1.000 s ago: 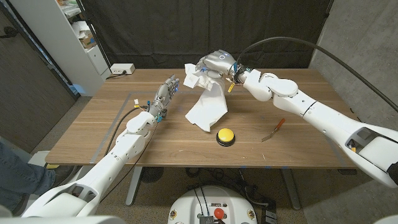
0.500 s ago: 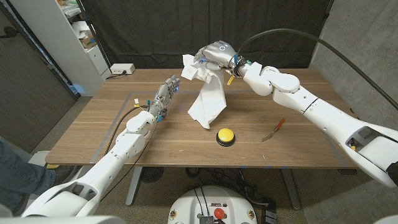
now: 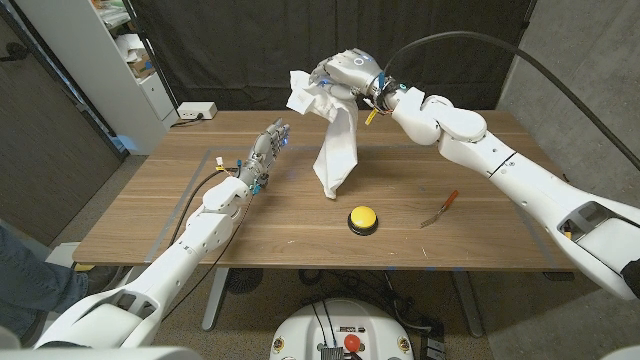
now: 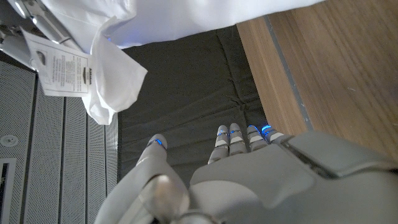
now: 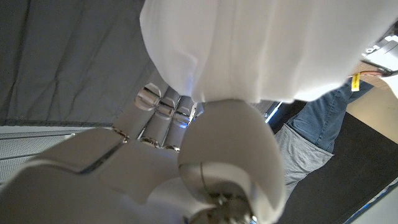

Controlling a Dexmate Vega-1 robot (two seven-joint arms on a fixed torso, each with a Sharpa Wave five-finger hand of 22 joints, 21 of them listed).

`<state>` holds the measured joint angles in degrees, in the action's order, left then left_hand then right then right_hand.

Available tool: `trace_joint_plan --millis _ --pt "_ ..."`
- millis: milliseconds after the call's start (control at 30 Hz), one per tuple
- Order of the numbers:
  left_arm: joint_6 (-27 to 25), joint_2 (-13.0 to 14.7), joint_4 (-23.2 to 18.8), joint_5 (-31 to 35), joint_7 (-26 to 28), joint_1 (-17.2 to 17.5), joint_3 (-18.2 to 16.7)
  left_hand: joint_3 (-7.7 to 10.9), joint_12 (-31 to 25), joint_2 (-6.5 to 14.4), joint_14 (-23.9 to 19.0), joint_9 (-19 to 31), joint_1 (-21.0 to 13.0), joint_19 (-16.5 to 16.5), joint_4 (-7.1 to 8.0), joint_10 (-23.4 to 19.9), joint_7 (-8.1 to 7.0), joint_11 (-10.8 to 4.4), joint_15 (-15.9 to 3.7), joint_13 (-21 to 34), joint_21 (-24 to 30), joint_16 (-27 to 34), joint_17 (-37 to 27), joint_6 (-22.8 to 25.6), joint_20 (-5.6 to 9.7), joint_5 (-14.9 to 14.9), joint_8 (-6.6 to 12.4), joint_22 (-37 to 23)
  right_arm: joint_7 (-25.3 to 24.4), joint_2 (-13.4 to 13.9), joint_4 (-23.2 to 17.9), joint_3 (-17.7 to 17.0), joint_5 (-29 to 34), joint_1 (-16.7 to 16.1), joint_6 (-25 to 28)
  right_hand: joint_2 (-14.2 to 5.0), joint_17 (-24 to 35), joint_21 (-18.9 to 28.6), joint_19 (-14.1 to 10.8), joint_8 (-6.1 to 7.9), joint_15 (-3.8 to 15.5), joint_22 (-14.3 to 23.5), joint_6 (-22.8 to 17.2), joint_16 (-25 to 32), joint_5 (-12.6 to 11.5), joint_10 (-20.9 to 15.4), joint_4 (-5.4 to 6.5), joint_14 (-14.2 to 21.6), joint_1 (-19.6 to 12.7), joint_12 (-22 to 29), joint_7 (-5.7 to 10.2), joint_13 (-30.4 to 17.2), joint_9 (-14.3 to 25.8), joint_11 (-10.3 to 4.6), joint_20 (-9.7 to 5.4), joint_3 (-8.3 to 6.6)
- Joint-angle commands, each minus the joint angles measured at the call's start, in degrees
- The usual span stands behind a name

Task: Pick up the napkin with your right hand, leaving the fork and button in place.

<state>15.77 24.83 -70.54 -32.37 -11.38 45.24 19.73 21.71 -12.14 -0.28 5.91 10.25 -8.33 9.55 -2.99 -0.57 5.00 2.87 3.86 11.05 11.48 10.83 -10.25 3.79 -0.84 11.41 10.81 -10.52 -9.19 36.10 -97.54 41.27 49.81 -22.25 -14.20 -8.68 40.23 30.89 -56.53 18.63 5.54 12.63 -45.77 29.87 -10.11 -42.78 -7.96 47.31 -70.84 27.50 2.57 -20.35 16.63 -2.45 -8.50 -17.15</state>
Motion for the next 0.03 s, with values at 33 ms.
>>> trace_joint_plan --millis 33 --pt "0.5 0.2 1.0 -0.4 -1.3 -0.4 -0.3 0.05 0.0 0.6 0.6 0.1 -0.2 0.1 -0.31 0.2 -0.1 -0.06 -0.14 0.1 0.2 0.0 -0.2 0.0 -0.05 -0.1 0.08 -0.1 1.2 -0.5 -1.7 -0.6 0.0 -0.3 0.9 -0.15 0.4 0.5 0.4 -0.1 7.07 0.2 -0.3 -0.2 0.0 -0.5 0.22 0.5 -0.4 -0.1 0.2 -0.2 0.1 -0.13 -3.1 0.23"
